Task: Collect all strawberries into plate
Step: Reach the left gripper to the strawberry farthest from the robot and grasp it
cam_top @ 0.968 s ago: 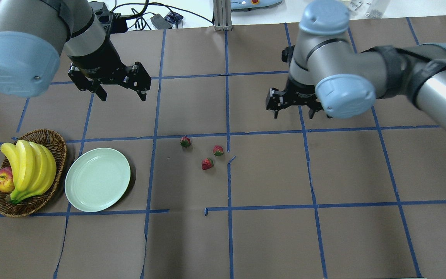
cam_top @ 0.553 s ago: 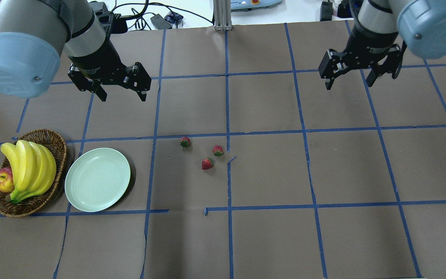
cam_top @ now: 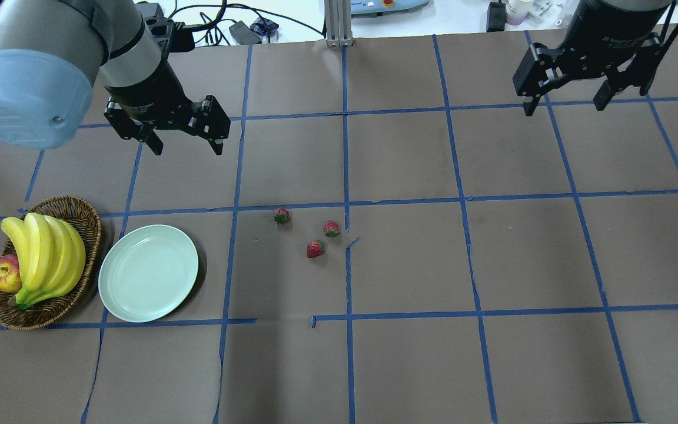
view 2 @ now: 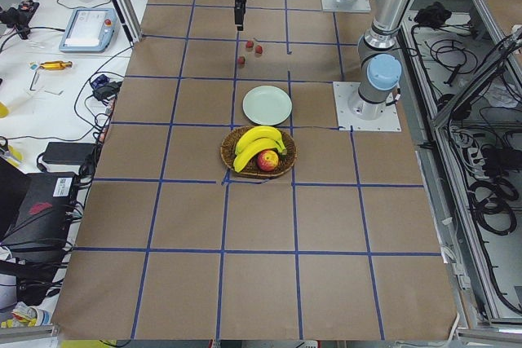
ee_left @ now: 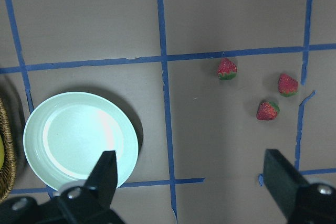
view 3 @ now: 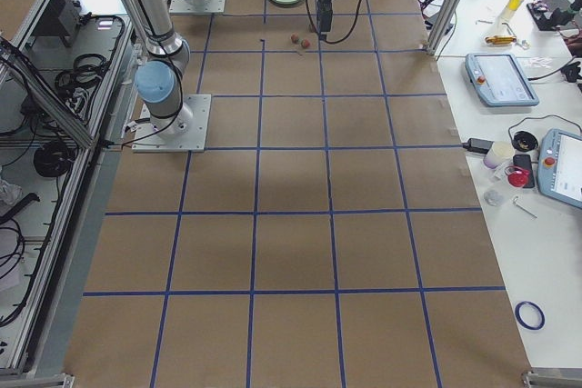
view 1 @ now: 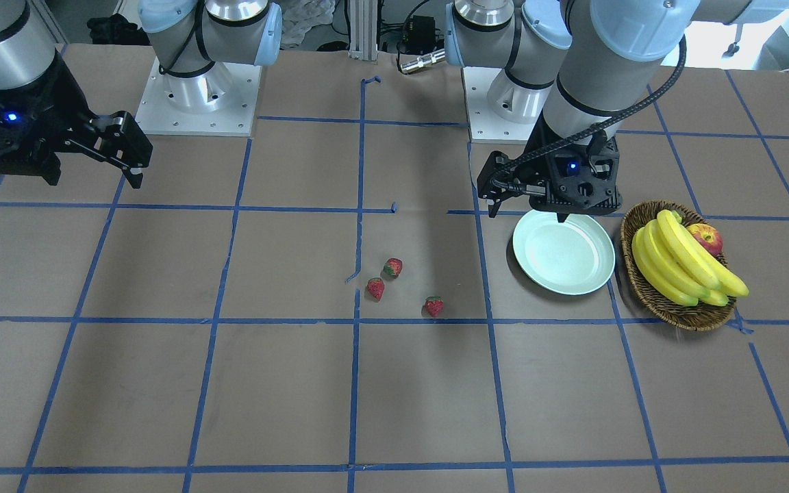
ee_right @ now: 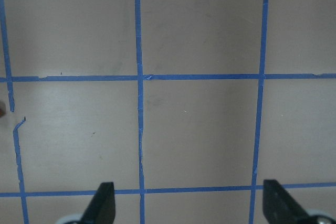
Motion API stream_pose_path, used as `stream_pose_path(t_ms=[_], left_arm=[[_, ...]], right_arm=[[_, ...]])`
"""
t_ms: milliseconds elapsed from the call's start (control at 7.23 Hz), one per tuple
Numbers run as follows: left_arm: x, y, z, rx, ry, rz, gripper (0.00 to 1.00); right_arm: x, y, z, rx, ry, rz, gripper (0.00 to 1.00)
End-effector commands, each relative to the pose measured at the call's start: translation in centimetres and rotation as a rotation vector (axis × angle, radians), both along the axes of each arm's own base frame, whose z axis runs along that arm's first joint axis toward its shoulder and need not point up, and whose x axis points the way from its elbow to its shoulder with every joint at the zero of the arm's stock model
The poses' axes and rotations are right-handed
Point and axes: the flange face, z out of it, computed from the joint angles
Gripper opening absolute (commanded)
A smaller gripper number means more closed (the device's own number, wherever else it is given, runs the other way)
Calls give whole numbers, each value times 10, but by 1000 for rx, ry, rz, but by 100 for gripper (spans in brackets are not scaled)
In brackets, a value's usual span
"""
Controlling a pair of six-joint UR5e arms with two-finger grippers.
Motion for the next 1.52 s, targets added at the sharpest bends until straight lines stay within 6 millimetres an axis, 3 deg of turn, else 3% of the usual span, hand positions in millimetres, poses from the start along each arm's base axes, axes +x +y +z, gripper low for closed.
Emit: stream_pose_path(t_ms=[0, 138, 415, 829, 1382], left_arm=[[0, -1, -1, -5, 1, 2, 100], [-11, -2, -13, 9, 2, 58, 100], [-65, -11, -82, -50, 4, 71, 100], [-85, -23, -172, 5, -8, 87, 98], [-88, -22, -215, 58, -16, 83, 92]], right_arm=[[1, 2, 0, 7, -3, 2, 100], [1, 2, 0, 9, -2, 2, 100], [1, 2, 1, 6, -3, 2, 100], [2, 1, 1, 4, -6, 2, 100], [2, 2, 2, 4, -6, 2, 100]])
